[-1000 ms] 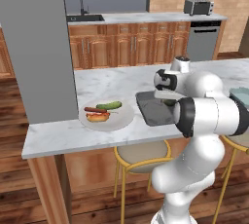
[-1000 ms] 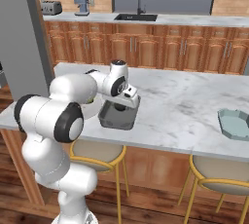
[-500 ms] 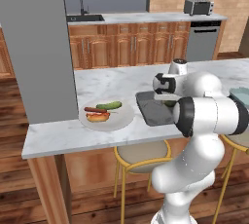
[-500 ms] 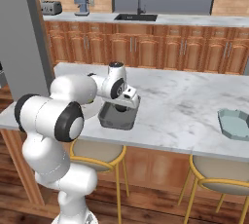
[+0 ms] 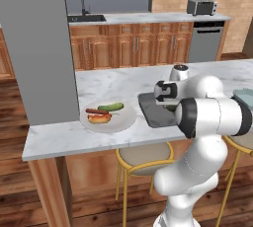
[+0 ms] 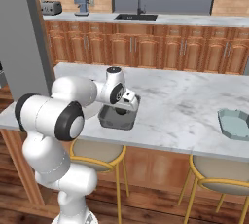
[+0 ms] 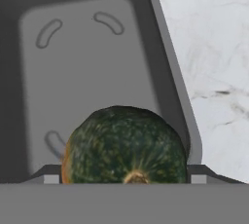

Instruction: Place one cooked food and one vegetable from the large plate to each tupperware container.

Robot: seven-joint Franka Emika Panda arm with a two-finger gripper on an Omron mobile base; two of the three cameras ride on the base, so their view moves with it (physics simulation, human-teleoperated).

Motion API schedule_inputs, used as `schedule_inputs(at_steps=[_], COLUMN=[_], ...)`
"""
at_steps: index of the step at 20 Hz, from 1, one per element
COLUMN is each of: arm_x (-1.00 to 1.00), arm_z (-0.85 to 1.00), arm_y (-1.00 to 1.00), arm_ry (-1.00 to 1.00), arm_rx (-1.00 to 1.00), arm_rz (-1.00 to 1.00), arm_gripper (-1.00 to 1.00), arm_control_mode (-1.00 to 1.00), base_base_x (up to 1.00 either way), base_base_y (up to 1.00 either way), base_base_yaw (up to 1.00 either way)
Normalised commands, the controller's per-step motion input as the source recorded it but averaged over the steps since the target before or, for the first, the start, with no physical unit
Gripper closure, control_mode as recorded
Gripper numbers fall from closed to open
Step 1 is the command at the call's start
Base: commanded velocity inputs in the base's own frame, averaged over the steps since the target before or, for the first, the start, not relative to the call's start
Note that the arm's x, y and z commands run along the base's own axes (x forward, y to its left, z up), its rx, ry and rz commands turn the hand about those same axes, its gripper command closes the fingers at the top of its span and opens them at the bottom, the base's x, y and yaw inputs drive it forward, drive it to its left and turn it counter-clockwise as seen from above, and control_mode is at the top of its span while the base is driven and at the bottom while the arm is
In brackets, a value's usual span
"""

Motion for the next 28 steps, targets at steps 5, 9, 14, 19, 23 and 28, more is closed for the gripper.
schedule_inputs(at_steps=[5, 9, 14, 19, 23, 28], arm_x=[0.00, 0.00, 0.00, 0.00, 0.01, 0.02], arm_z=[-0.24, -0.15, 0.00, 0.00, 0.00, 0.00], arm_y=[0.00, 0.00, 0.00, 0.00, 0.00, 0.00], arm_ry=[0.00, 0.00, -0.01, 0.00, 0.00, 0.00], arm_rx=[-0.01, 0.00, 0.00, 0.00, 0.00, 0.00], arm_rz=[0.00, 0.00, 0.00, 0.00, 0.00, 0.00], arm_gripper=[1.00, 1.00, 1.00, -1.00, -1.00, -1.00], arm_control_mode=[-1.00, -1.00, -1.00, -1.00, -1.00, -1.00], base_base_x=[0.00, 0.00, 0.00, 0.00, 0.00, 0.00], base_base_y=[0.00, 0.00, 0.00, 0.00, 0.00, 0.00], base_base_yaw=[0.00, 0.00, 0.00, 0.00, 0.00, 0.00])
